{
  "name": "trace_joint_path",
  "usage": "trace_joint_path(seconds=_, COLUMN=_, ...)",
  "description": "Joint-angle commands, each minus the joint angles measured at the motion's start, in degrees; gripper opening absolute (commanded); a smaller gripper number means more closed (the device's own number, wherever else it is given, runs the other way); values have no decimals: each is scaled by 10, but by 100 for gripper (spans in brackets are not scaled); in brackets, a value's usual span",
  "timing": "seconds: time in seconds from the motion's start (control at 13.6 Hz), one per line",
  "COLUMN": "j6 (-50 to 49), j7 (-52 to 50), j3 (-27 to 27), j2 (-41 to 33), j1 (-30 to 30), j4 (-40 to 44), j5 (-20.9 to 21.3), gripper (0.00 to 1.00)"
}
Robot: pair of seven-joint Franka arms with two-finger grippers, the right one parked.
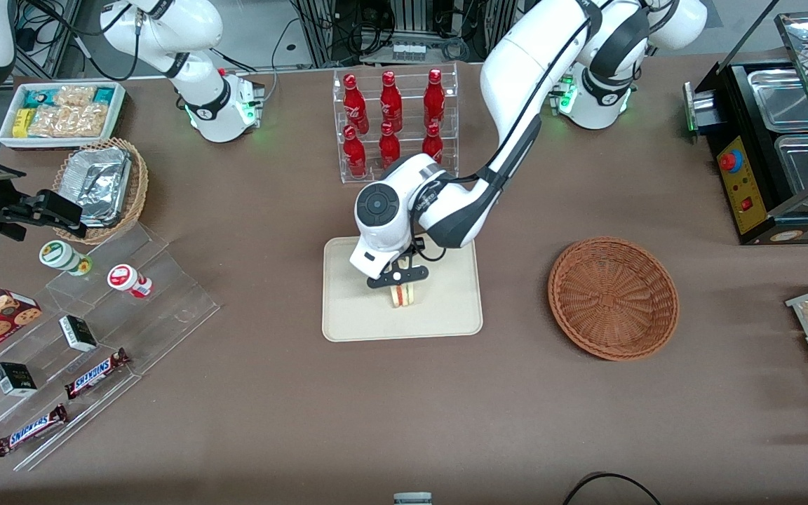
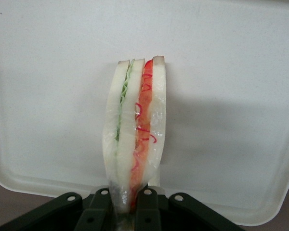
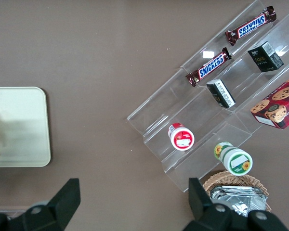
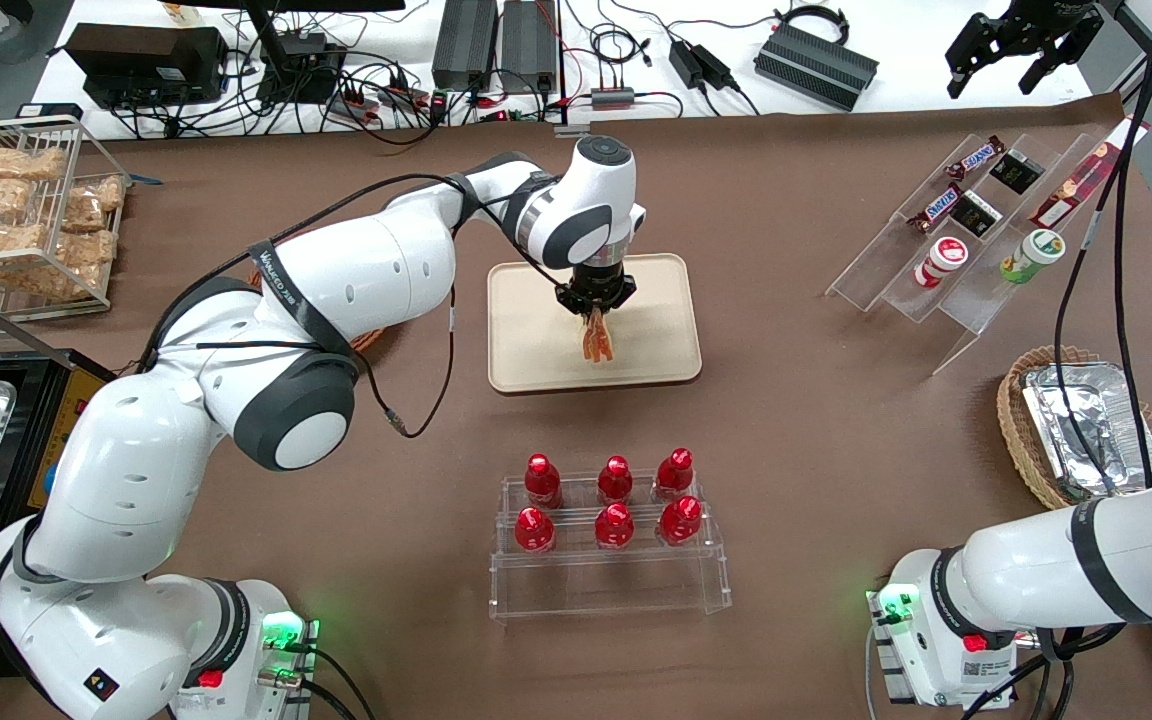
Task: Place sandwich from basket to tray
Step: 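Lower the sandwich onto the tray and open the left gripper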
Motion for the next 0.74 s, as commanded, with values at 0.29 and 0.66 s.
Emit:
trace_joint_path(seconds=0.29, j6=-1, j7=-40, j3=7, j2=24, j1=-9, j4=26, j5=7, gripper=7)
trace_joint_path(seconds=0.66, j6=0, j7=-44, j3=8, j2=21, j1=-9, j4=27, j5=8, gripper=100)
